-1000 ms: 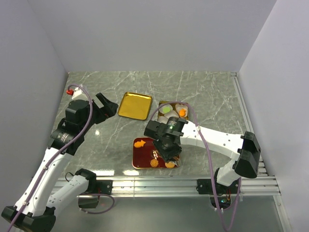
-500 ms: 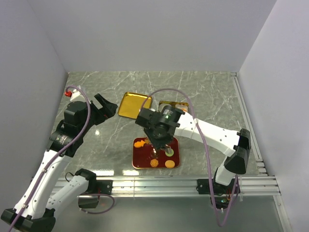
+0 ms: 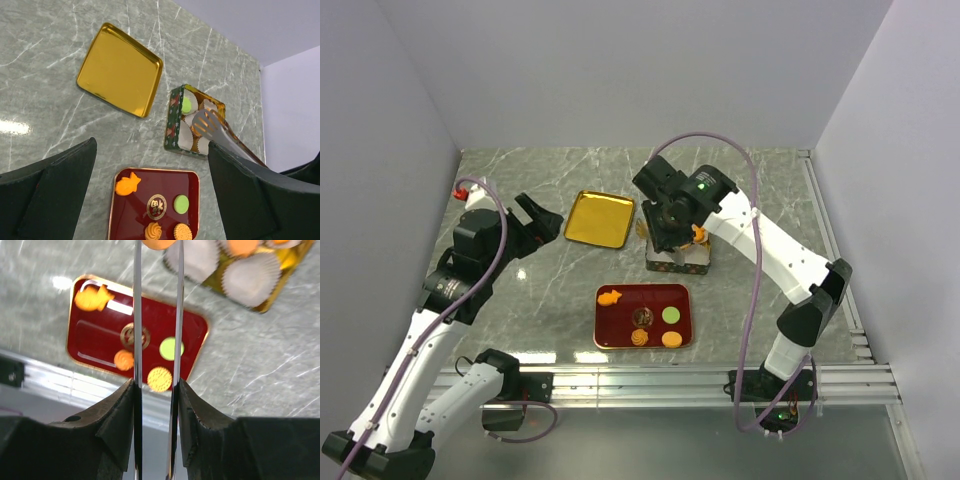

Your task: Pack the cookies

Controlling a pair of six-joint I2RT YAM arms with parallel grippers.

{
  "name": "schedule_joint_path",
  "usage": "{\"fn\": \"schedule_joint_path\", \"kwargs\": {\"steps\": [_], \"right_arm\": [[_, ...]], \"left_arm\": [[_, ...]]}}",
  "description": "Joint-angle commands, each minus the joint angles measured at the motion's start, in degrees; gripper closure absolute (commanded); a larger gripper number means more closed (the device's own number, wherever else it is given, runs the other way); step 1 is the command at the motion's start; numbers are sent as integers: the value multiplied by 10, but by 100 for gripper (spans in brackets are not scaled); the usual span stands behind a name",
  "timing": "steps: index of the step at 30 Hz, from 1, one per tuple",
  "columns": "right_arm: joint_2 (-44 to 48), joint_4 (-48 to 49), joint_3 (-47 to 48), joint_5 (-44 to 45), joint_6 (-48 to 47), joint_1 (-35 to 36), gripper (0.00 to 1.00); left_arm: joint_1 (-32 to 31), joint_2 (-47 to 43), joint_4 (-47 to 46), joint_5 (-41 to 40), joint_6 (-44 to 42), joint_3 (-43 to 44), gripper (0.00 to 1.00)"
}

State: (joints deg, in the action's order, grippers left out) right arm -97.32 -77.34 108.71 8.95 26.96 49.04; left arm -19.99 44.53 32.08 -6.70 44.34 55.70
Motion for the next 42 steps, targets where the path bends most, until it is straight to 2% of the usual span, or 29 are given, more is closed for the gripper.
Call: {"fn": "schedule_joint_path", "kwargs": {"steps": [1,8,24,33,42], "right_arm": [[-8,-44,27,10,-13,-19,59],[-7,-30,-12,17,-13,-45,59],[-20,16,-77,9,-15,-49,59],[-47,25,-66,2,-22,-55,57],[-64,23,-53,2,-29,-56,50]], "left_arm": [[-2,8,-21,2,5,5,1],[-2,19,-27,5,-4,11,1],[-2,71,-29,17,-29,48,1],[-2,109,5,15,-43,82,1],[-1,109,-8,18,-54,76,1]]}}
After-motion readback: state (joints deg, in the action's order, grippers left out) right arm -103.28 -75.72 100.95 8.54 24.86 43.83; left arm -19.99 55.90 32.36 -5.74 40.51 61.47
